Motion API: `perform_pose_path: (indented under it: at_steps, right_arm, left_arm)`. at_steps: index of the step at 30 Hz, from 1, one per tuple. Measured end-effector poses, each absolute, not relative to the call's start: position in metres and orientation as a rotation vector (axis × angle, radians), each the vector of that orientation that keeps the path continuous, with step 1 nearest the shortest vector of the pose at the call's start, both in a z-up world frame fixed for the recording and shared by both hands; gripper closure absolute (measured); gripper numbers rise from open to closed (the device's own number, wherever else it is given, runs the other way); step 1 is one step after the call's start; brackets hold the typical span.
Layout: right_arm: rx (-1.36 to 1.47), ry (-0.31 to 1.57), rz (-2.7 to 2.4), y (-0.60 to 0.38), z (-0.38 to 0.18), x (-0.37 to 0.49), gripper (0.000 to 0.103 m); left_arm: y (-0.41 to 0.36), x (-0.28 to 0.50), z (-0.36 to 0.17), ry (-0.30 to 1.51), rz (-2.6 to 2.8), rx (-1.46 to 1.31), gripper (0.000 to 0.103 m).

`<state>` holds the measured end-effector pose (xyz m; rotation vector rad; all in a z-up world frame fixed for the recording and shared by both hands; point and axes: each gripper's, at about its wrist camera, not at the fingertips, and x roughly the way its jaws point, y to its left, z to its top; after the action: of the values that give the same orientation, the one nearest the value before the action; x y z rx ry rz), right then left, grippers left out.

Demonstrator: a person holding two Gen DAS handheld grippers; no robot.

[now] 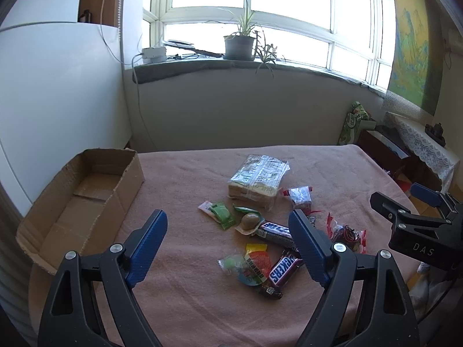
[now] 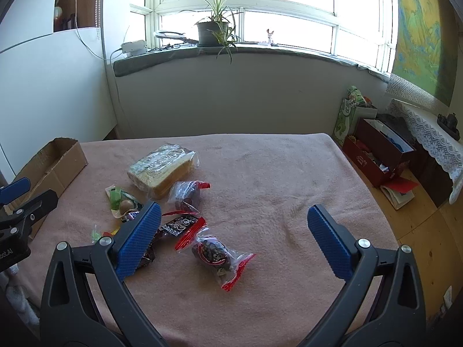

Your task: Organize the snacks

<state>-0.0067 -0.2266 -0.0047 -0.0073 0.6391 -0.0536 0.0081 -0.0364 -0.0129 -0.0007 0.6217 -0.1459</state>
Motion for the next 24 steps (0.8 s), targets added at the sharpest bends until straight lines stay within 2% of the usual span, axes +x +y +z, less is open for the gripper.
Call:
perform_pose_path:
  at_steps: [24]
  right_arm:
    - [0.002,0.618,-0.027,-0.224,0.000,0.008,0.000]
  left_arm:
    - [-0.022,0.010,-0.007,0.616,-0.094,-0.016,0.017]
